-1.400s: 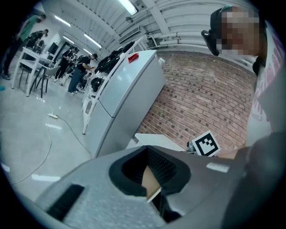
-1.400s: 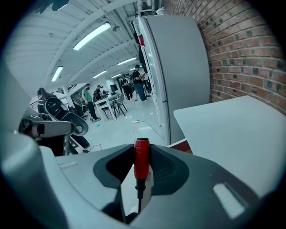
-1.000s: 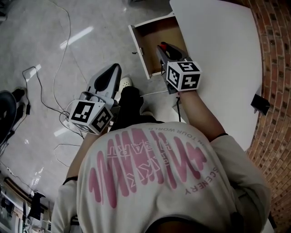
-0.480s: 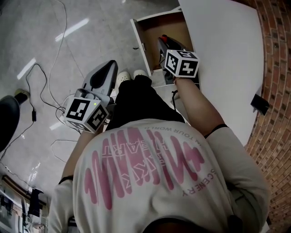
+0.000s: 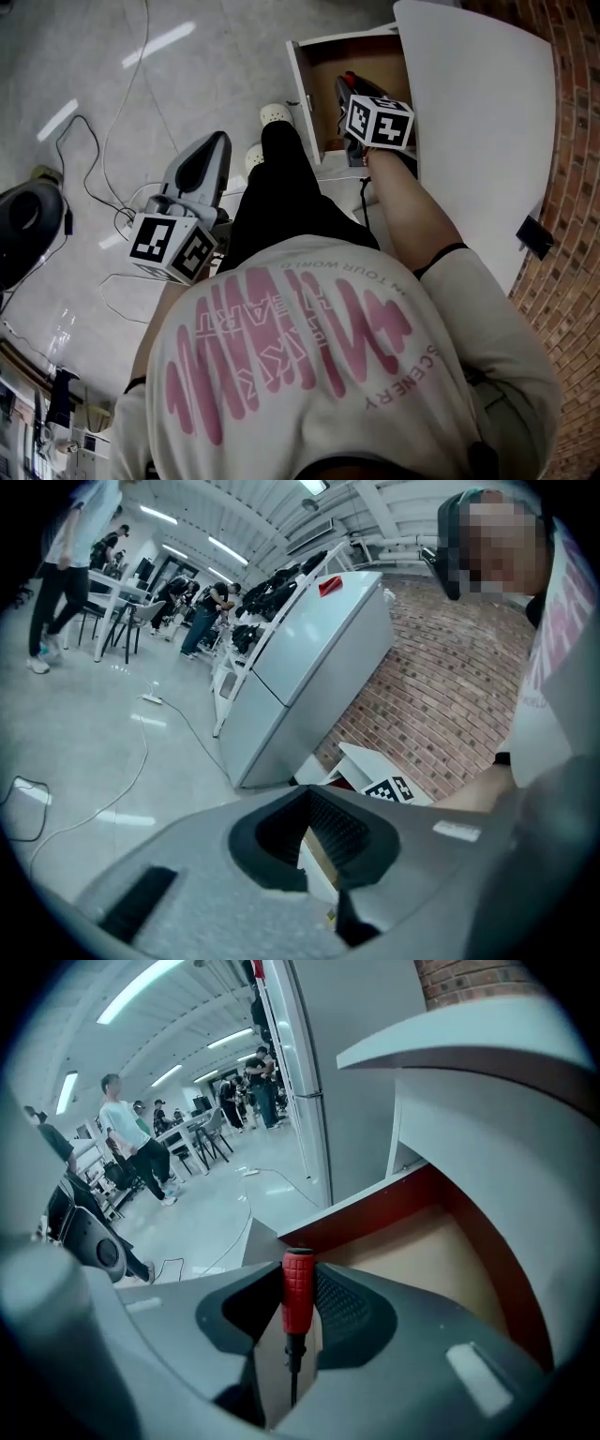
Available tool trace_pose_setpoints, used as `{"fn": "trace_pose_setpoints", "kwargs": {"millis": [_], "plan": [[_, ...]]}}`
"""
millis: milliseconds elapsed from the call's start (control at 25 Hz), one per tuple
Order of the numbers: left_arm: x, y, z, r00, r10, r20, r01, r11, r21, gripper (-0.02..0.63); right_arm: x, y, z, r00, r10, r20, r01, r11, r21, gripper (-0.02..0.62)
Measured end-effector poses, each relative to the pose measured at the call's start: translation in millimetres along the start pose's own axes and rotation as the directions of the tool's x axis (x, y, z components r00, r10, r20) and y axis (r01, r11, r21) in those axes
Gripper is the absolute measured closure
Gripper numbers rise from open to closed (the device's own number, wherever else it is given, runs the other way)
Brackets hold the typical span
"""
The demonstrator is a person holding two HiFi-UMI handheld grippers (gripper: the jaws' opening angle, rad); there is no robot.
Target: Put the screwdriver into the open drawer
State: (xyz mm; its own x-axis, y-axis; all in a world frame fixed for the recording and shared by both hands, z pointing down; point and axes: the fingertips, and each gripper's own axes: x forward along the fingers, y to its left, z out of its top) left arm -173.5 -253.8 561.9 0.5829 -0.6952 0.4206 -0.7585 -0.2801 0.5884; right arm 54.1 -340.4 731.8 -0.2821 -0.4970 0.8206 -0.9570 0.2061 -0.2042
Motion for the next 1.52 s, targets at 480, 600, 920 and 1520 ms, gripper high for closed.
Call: {"fn": "trace_pose_setpoints", "kwargs": {"millis": [480,600,920,1520], "plan": [[32,17,-8,0.997,0.066,-0.043,-0.070,0.995,-0.076,0.604,60,-19,-27,0.986,0.004,-0.169,-0.001,1.000,0.019,0.472],[42,22,-14,0.996,0.073,-0.058,-0.078,0.993,-0.090,0.604,74,-25,-32,0.981,0.010,-0.196,-0.007,1.000,0.017,0.472],[64,36,-23,0.993,0.078,-0.092,-0.087,0.990,-0.107,0.604,96,-49,-44,0.966,-0.021,-0.257,0.039,0.997,0.065,0.477],[79,42,-43,0.986,0.081,-0.147,-0.100,0.986,-0.130,0.604,112,-49,-82,0.926,0.012,-0.377,0.016,0.997,0.071,0.477]]}}
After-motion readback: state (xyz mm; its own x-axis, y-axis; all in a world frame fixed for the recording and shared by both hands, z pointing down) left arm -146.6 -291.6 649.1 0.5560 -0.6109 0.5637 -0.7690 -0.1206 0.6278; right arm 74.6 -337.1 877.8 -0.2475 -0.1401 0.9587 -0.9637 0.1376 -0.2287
